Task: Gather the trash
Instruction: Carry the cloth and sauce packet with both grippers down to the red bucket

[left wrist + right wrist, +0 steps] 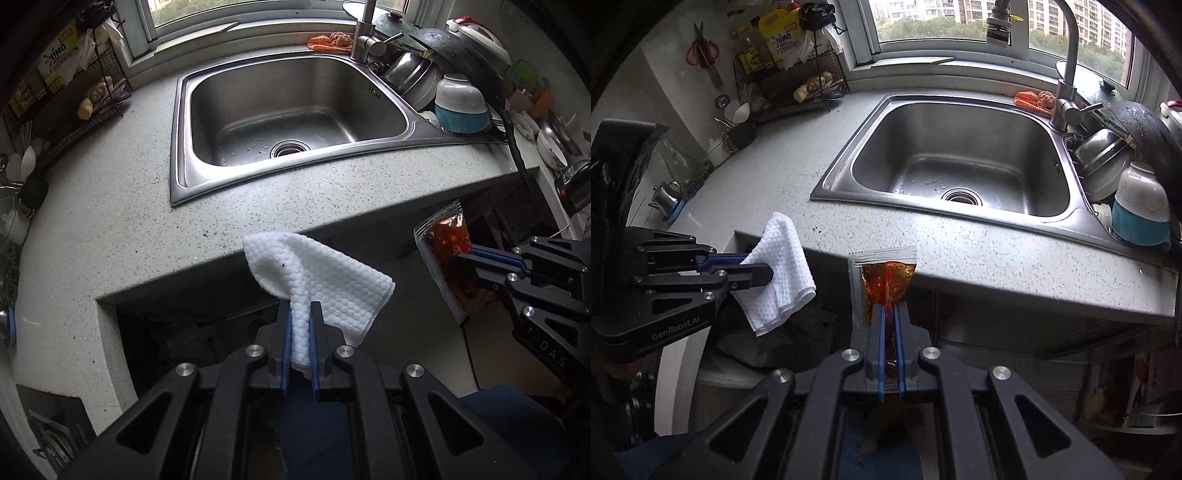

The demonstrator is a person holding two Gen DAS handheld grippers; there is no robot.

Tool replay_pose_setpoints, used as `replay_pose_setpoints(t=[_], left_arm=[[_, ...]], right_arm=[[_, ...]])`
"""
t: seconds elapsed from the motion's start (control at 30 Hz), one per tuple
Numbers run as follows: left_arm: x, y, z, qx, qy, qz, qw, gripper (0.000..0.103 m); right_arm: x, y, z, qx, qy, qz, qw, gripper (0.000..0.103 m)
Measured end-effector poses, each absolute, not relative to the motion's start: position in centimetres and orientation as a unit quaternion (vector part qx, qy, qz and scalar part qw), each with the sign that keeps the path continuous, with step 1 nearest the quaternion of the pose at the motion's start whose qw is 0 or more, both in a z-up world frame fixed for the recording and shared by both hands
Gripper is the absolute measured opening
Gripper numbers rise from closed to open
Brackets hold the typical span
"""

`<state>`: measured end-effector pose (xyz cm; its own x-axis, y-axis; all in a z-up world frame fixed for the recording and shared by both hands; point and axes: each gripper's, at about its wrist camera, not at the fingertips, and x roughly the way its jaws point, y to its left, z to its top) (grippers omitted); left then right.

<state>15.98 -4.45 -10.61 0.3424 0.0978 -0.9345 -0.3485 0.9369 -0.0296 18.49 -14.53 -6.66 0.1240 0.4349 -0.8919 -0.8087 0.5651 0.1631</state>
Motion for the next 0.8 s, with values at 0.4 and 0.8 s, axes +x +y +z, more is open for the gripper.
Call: replay_pose_setpoints(t=[0.4, 0.8], left_arm=[[15.5, -7.1, -17.0, -0.144, 0.595, 0.138, 0.779, 0.007], [17.4, -6.3, -33.5, -0.173, 0.621, 0.151, 0.749, 0.007]], right_arm=[[17.2, -17.2, -11.1, -0.195, 0.546, 0.412, 0.703, 0.004], [17.8, -17.6, -26.6, -0.2, 0.603, 0.385, 0.669, 0.004]])
